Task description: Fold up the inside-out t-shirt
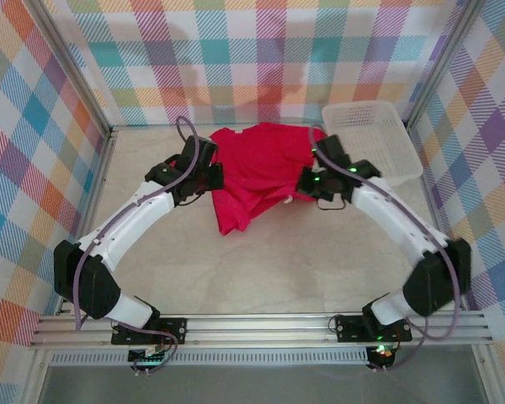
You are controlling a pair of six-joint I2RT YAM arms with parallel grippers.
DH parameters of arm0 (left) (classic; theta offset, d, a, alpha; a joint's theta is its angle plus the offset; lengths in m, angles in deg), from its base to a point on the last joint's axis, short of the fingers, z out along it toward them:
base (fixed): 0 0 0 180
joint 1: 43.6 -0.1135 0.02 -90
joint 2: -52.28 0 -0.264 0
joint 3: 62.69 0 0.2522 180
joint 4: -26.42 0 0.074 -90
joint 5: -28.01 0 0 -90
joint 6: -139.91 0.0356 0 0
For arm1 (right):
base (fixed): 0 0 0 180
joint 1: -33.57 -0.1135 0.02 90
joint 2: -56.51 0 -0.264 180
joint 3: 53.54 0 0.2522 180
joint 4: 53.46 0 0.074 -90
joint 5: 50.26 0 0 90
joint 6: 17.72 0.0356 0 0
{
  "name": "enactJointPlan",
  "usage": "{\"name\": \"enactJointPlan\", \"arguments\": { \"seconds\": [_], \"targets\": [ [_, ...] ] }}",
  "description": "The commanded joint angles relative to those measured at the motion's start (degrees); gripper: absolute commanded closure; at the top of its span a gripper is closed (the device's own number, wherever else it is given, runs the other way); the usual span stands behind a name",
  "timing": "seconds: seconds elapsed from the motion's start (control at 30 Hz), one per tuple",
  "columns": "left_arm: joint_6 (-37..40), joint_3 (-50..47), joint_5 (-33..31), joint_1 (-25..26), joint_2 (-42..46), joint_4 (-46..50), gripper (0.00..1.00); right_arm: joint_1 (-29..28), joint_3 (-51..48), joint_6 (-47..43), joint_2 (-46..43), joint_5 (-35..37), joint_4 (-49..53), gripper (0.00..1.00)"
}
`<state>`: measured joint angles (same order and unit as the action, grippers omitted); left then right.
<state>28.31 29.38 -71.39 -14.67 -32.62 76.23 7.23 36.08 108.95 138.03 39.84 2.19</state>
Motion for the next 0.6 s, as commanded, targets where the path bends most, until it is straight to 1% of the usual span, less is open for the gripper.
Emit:
{"name": "enactJointPlan", "arguments": {
  "seconds": [0.0,0.13,0.2,0.33,0.43,0.5,0.57],
  "targets": [
    [0.29,2.39,2.45,-0.63,0.99,0.96,1.00,1.19,-2.66,-2.29,-2.18,1.53,5.26,1.00],
    [-4.79,0.76,8.31,-0.26,1.01,-1.30,1.00,3.51,-8.22,-1.72,-4.71,3.19,4.53,1.00],
    [-7.92,-1.57,11.12,1.02,1.22,-3.71,1.00,5.13,-12.76,-0.92,-5.12,4.99,4.48,1.00],
    [-9.49,-4.10,10.41,4.46,2.04,-6.02,1.00,8.60,-20.10,-0.49,-5.62,6.67,2.07,1.00],
    [-9.24,-3.43,11.46,5.98,1.99,-6.26,1.00,10.11,-19.65,-1.44,-4.21,6.72,3.09,1.00],
    [-7.93,-0.58,11.46,6.65,1.85,-3.64,1.00,10.92,-16.35,-2.36,-4.57,9.23,6.18,1.00],
    [-5.71,2.58,10.19,6.84,2.14,-0.32,1.00,12.03,-12.67,-3.47,-6.13,9.66,8.14,1.00]
  ]
}}
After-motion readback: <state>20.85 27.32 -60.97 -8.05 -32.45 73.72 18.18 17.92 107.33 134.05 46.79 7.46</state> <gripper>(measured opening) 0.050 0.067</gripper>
